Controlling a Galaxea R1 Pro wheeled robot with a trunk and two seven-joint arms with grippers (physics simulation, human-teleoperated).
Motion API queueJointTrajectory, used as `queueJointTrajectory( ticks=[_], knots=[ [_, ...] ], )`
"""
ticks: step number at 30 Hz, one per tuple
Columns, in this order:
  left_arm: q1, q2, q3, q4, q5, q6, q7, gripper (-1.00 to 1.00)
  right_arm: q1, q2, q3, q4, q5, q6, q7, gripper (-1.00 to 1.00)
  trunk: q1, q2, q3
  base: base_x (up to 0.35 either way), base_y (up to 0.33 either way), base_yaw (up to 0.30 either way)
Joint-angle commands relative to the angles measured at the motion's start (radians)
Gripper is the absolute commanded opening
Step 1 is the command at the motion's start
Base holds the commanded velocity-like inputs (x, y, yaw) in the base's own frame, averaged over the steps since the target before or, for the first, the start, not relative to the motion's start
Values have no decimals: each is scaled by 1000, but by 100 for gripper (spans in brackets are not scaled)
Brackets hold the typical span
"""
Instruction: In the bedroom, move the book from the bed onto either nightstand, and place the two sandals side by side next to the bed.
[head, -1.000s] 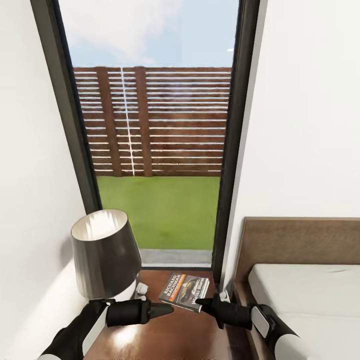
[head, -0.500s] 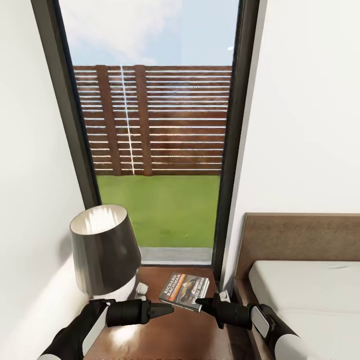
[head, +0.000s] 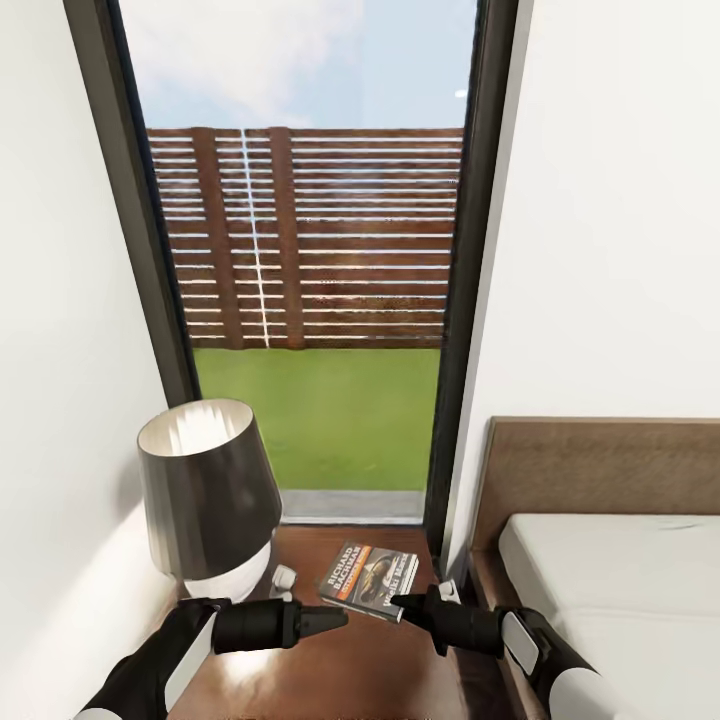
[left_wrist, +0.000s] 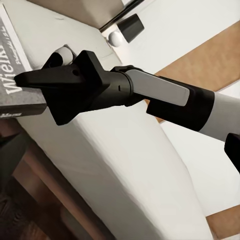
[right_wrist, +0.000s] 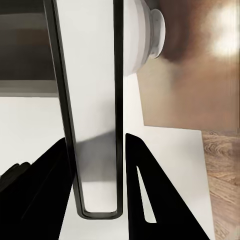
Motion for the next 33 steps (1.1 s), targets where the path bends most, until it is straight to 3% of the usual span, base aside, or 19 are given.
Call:
queueJointTrajectory(
  ticks=[1, 8, 33],
  knots=[
    [-1, 1, -5, 0, 9, 10, 0, 100, -1, 1, -4, -1, -1, 5, 8, -100, 4, -8, -4, 0, 0, 0],
    [-1, 1, -5, 0, 9, 10, 0, 100, -1, -1, -4, -3, 1, 4, 153, -100, 31, -57, -26, 0, 0, 0],
    [-1, 0, -5, 0, 9, 10, 1, 100, -1, -1, -4, 1, 1, 2, 156, -100, 126, -232, -105, 0, 0, 0]
  ],
)
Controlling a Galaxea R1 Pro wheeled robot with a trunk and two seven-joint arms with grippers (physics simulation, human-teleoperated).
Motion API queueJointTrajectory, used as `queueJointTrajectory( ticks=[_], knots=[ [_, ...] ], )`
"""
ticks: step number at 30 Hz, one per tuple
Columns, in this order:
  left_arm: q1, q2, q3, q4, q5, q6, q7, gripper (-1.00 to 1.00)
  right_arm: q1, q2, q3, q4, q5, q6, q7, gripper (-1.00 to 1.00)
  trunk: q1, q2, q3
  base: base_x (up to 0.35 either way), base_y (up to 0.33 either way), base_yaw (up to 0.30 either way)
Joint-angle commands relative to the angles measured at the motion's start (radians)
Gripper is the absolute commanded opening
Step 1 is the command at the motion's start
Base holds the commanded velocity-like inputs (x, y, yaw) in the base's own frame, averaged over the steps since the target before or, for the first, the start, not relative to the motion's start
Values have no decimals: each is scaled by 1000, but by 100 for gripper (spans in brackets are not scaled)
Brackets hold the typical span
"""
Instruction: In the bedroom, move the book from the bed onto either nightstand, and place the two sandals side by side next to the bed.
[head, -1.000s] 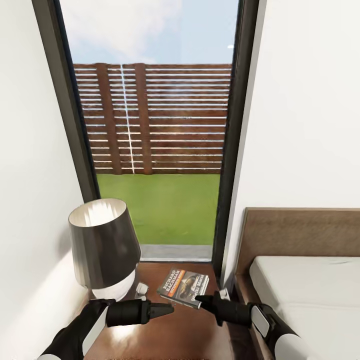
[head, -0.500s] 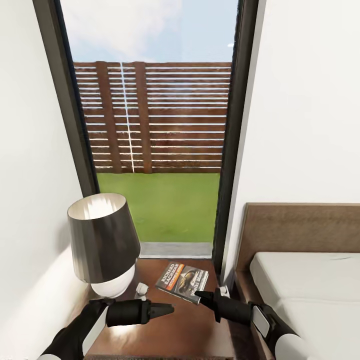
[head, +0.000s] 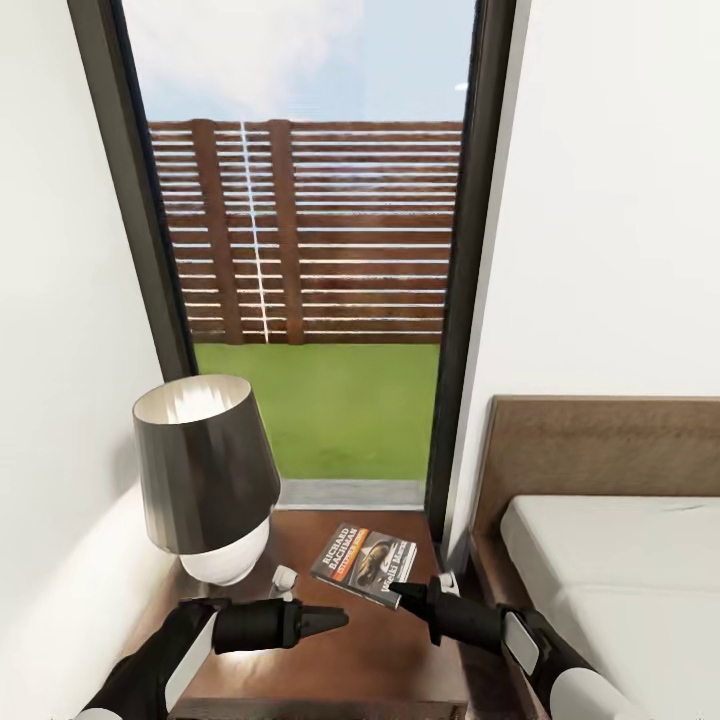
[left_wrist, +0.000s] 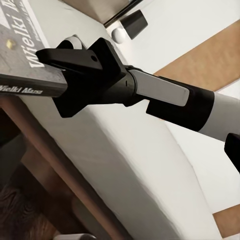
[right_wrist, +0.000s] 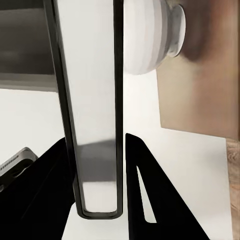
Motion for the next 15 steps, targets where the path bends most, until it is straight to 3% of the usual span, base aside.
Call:
queueJointTrajectory(
  ticks=[1, 15],
  knots=[
    [-1, 1, -5, 0, 9, 10, 0, 100, -1, 1, -4, 0, -1, 5, 1, -100, 4, -8, -4, 0, 0, 0],
    [-1, 1, -5, 0, 9, 10, 3, 100, -1, 2, -4, 1, -1, 5, 1, -100, 57, -106, -48, 0, 0, 0]
  ],
)
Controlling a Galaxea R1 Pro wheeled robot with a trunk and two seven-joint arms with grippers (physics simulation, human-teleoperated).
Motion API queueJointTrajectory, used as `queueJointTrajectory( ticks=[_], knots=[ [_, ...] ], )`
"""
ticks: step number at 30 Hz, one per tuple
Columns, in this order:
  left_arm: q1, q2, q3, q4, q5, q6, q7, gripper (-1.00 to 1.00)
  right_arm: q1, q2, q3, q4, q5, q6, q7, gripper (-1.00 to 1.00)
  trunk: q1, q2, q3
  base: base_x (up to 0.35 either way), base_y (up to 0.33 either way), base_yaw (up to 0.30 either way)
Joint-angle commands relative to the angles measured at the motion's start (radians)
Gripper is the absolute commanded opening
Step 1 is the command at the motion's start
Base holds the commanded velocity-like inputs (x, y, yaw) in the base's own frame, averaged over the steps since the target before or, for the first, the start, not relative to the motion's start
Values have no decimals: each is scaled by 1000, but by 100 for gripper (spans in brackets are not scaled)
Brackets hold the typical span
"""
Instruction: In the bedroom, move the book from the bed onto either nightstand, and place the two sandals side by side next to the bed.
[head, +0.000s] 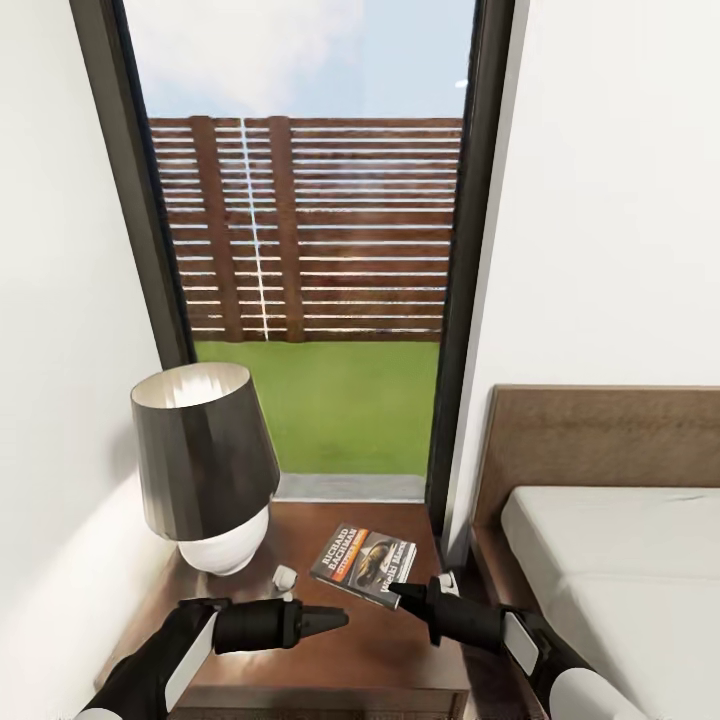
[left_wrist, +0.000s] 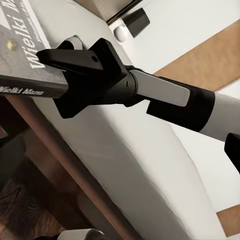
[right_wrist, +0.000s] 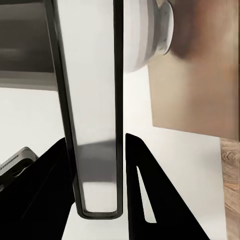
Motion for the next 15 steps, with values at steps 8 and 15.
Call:
queueJointTrajectory(
  ticks=[8, 15],
  knots=[
    [-1, 1, -5, 0, 9, 10, 0, 100, -1, 0, -4, 0, -1, 5, 1, -100, 31, -57, -26, 0, 0, 0],
    [-1, 1, -5, 1, 9, 10, -1, 100, -1, 0, -4, 0, -1, 5, 1, -100, 57, -106, -48, 0, 0, 0]
  ],
)
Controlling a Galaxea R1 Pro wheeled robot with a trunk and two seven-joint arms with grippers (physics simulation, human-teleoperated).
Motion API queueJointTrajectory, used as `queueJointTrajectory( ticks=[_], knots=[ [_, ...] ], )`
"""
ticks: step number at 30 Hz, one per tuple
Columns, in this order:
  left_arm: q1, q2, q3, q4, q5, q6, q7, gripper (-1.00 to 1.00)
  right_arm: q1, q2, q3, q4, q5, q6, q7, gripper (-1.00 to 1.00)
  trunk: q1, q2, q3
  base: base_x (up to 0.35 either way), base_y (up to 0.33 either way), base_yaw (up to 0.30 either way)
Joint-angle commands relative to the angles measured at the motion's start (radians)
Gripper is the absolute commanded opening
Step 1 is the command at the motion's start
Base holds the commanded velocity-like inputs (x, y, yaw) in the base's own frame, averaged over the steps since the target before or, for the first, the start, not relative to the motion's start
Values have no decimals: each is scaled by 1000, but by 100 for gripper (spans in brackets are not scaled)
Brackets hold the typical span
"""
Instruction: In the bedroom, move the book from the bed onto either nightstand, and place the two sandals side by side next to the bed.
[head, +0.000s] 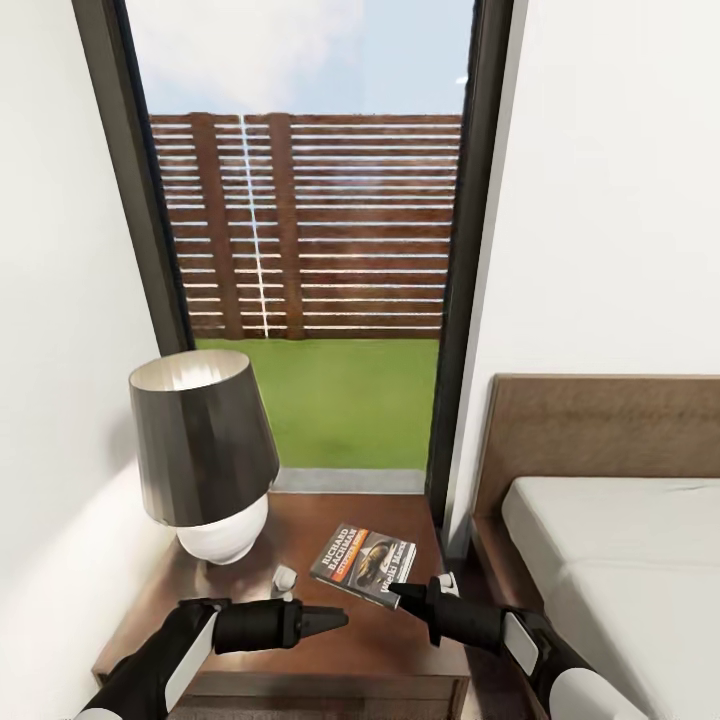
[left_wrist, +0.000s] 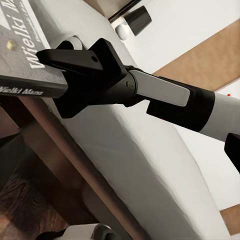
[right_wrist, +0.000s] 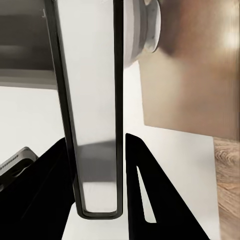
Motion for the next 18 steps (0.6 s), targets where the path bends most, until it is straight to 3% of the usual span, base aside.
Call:
queueJointTrajectory(
  ticks=[1, 18],
  knots=[
    [-1, 1, -5, -1, 9, 10, 1, 100, -1, 0, -4, 0, -1, 6, 1, -100, 4, -8, -4, 0, 0, 0],
    [-1, 1, -5, 0, 9, 10, 0, 100, -1, 1, -4, 0, -1, 6, 2, -100, 65, -120, -54, 0, 0, 0]
  ],
)
